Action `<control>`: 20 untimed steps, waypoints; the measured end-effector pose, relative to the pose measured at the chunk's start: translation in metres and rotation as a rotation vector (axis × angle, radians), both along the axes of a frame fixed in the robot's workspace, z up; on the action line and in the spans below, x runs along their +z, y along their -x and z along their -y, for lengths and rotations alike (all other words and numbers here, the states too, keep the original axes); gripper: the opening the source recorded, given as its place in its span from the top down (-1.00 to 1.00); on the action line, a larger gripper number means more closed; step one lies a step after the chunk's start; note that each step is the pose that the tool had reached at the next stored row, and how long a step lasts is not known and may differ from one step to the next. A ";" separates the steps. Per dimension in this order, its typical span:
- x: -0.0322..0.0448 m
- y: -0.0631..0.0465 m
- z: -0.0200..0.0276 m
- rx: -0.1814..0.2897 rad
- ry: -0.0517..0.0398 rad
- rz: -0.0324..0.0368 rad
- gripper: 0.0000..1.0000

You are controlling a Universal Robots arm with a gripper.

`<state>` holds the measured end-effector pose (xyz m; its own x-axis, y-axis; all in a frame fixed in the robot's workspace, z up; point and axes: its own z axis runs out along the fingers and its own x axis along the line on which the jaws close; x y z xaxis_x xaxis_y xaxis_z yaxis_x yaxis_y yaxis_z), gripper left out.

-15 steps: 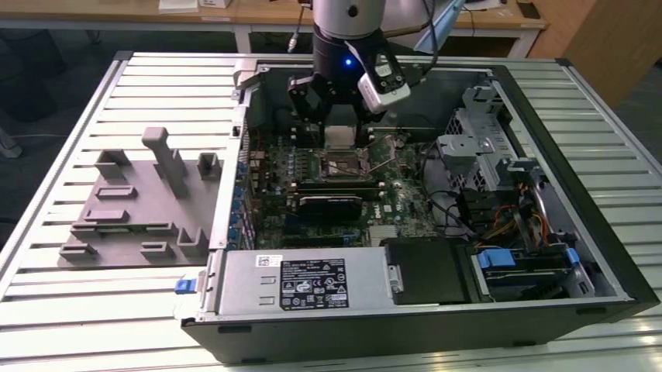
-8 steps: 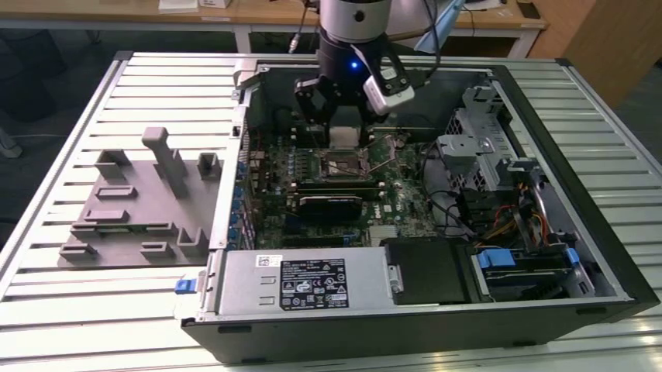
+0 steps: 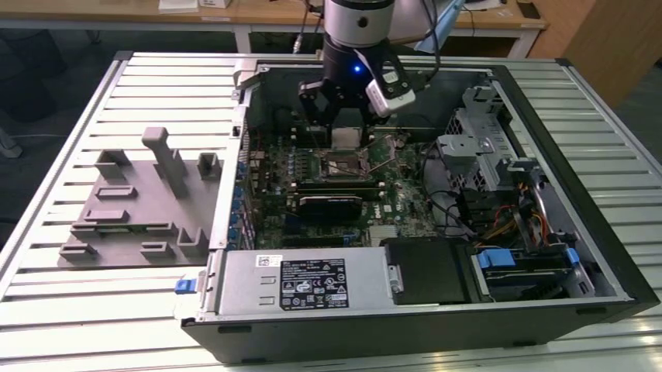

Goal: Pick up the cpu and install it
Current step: 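Pick up the cpu and move it towards the insertion slot, then place the cpu into insertion slot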

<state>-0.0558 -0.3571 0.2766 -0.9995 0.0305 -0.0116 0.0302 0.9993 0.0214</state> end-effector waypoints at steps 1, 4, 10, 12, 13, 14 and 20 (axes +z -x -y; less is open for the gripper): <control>-0.0010 -0.001 -0.0013 0.000 0.0005 -0.0008 -0.08; -0.0040 -0.003 -0.0054 0.000 0.0019 -0.0028 -0.08; -0.0099 -0.006 -0.0139 0.000 0.0039 -0.0073 -0.08; -0.0116 -0.007 -0.0165 0.000 0.0047 -0.0089 -0.08; -0.0124 -0.008 -0.0177 0.000 0.0049 -0.0096 -0.08; -0.0132 -0.008 -0.0188 0.000 0.0050 -0.0101 -0.08; -0.0142 -0.009 -0.0195 0.000 0.0050 -0.0104 -0.08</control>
